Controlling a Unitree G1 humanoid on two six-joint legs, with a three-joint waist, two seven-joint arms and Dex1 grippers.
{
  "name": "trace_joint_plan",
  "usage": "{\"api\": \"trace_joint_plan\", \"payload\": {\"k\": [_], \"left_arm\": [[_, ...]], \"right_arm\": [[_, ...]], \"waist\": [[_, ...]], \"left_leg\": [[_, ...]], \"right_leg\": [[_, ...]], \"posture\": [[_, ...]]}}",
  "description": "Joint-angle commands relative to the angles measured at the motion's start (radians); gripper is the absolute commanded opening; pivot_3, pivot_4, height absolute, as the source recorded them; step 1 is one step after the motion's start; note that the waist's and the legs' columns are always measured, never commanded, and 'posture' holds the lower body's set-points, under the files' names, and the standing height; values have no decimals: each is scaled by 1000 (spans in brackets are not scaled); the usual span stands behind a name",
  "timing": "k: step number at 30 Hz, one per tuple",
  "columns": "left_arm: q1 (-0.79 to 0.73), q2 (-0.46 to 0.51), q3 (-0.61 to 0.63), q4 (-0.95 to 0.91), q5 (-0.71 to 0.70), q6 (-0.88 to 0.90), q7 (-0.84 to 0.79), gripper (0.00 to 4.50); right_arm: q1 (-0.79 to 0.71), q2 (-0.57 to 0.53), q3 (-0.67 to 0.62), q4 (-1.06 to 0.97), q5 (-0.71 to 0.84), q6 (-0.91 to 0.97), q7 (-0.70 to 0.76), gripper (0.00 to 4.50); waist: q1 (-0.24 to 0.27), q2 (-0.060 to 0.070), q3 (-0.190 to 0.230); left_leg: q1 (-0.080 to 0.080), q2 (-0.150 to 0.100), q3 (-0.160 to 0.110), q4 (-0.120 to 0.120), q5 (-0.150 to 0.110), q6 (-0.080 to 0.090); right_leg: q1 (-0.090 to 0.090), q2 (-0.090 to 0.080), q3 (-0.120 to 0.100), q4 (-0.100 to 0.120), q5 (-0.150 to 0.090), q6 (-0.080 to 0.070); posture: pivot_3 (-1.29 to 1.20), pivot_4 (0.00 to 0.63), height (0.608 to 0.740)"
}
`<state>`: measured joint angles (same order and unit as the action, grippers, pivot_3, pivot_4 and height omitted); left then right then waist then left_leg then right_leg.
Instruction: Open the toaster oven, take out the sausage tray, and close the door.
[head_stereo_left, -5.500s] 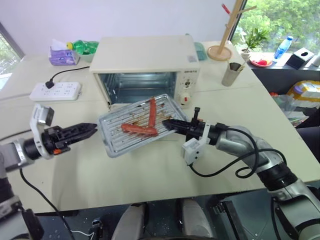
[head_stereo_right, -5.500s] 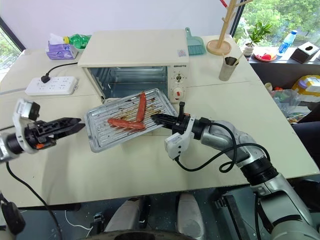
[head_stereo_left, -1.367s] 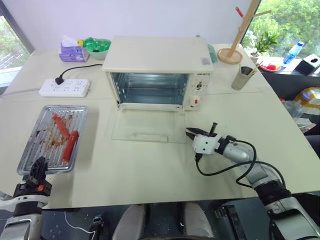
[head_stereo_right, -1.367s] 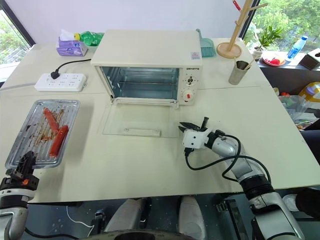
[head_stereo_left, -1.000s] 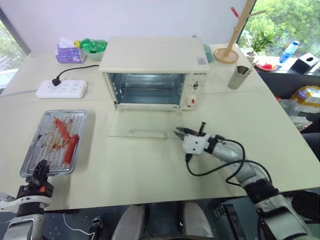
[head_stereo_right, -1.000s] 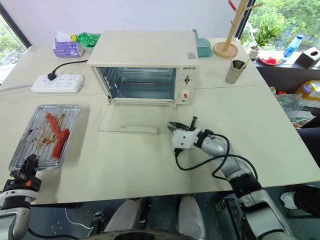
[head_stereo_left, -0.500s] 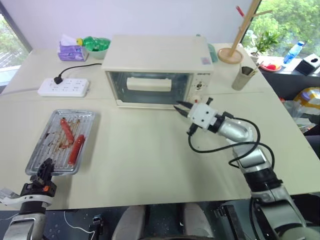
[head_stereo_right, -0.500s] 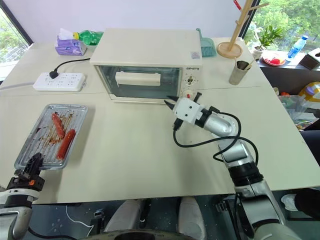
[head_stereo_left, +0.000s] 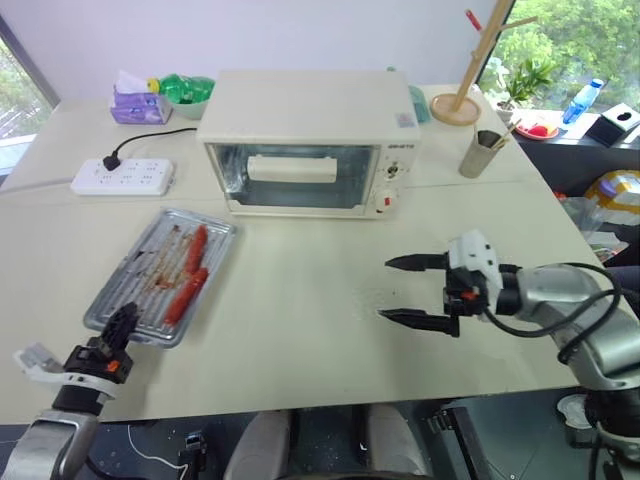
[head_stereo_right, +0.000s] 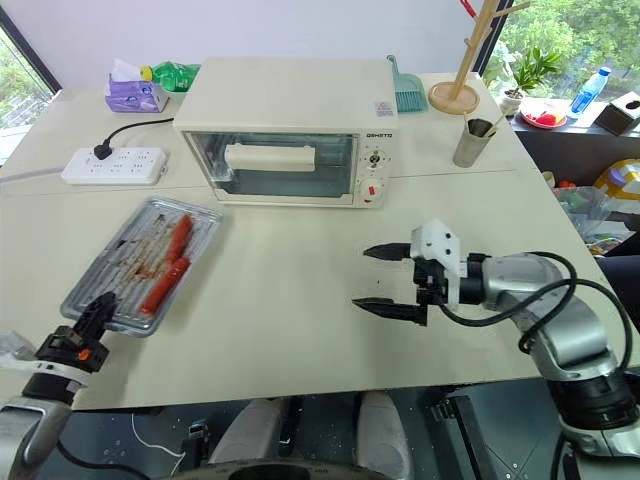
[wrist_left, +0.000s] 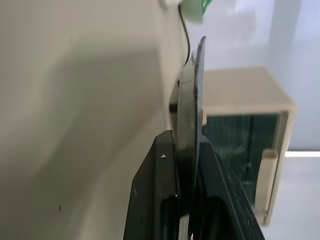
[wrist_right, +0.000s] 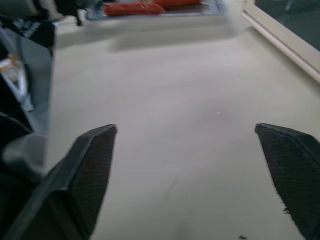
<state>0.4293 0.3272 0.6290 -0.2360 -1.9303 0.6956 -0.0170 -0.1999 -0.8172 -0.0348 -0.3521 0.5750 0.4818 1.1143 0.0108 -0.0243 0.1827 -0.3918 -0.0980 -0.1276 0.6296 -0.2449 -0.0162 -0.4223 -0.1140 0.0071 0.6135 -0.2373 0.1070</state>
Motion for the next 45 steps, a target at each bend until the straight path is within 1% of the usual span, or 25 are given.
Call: {"api": "trace_joint_plan", "payload": {"k": [1, 4, 7, 9, 11, 15, 17, 21, 25, 30, 37, 40, 45], "left_arm": [[3, 49, -45, -11, -20, 71, -31, 0], [-19, 105, -101, 4, -12, 140, -53, 0], [-90, 171, -166, 71, 6, 210, -75, 0], [-188, 222, -228, 146, 37, 277, -105, 0], [-263, 256, -275, 203, 75, 331, -144, 0], [-409, 288, -343, 337, 176, 418, -230, 0], [-467, 295, -370, 384, 233, 460, -283, 0], [-625, 298, -467, 504, 411, 543, -432, 0], [-752, 272, -544, 605, 578, 578, -572, 0], [-884, 228, -630, 697, 773, 573, -727, 0], [-1015, 189, -676, 837, 984, 543, -887, 0], [-1038, 185, -689, 863, 1054, 532, -938, 1144], [-1051, 189, -679, 883, 1126, 528, -993, 3663]], "right_arm": [[19, -21, -36, -21, -2, -11, 0, 4480], [46, -24, -42, -29, -18, -7, -22, 4480], [73, -24, -59, -43, -25, -1, -53, 4480], [101, -25, -91, -56, -27, 7, -86, 4480], [127, -27, -117, -73, -26, 14, -111, 4480], [195, -35, -172, -128, -15, 29, -144, 4480], [224, -35, -200, -154, -6, 44, -161, 4480], [310, -34, -277, -220, 3, 74, -204, 4480], [381, -22, -324, -279, 11, 94, -239, 4480], [452, -3, -363, -336, 17, 108, -283, 4480], [492, 23, -364, -376, 12, 115, -328, 4480], [492, 29, -353, -382, 11, 115, -344, 4500], [476, 35, -335, -373, 10, 111, -358, 4500]], "waist": [[3, 0, 0], [6, 1, 0], [7, 2, 1], [2, 3, 1], [20, 7, 0], [34, 10, -1], [35, 13, -1], [55, 19, -3], [58, 22, -4], [61, 23, -5], [58, 24, -5], [55, 23, -5], [55, 23, -5]], "left_leg": [[0, 0, 0, 0, 0, 0], [-1, 0, 0, 0, 0, 0], [-1, 0, 0, 0, 0, 0], [-1, 0, 0, 0, 0, 0], [-1, 1, 1, 0, 0, 0], [-1, 2, 3, 1, 0, -1], [-1, 2, 5, 1, 0, 0], [-1, 2, 11, 1, 0, 0], [0, 2, 14, 3, 0, -1], [0, 3, 16, 3, -2, -3], [0, 4, 18, 3, -1, -3], [0, 4, 18, 3, 0, -1], [0, 4, 17, 3, 0, 0]], "right_leg": [[-1, 0, 0, 0, 0, 0], [-1, 0, 0, 0, 0, 0], [-2, 0, -1, 0, 0, 0], [-2, 0, -1, 0, 0, 0], [-2, -1, -3, 2, 0, 0], [0, -1, -5, 1, 1, -1], [1, -3, -7, 1, 1, -1], [3, -5, -8, 1, 1, -1], [7, -6, -9, 0, 1, 0], [13, -10, -11, -2, -2, 4], [16, -14, -15, -3, -3, 7], [16, -14, -15, -3, -3, 12], [16, -14, -15, -3, -3, 13]], "posture": [[0, 150, 740], [0, 150, 740], [0, 150, 740], [0, 150, 740], [0, 150, 740], [0, 150, 740], [0, 150, 740], [0, 150, 740], [0, 150, 740], [0, 150, 740], [0, 150, 740], [0, 150, 740], [0, 150, 740]]}}
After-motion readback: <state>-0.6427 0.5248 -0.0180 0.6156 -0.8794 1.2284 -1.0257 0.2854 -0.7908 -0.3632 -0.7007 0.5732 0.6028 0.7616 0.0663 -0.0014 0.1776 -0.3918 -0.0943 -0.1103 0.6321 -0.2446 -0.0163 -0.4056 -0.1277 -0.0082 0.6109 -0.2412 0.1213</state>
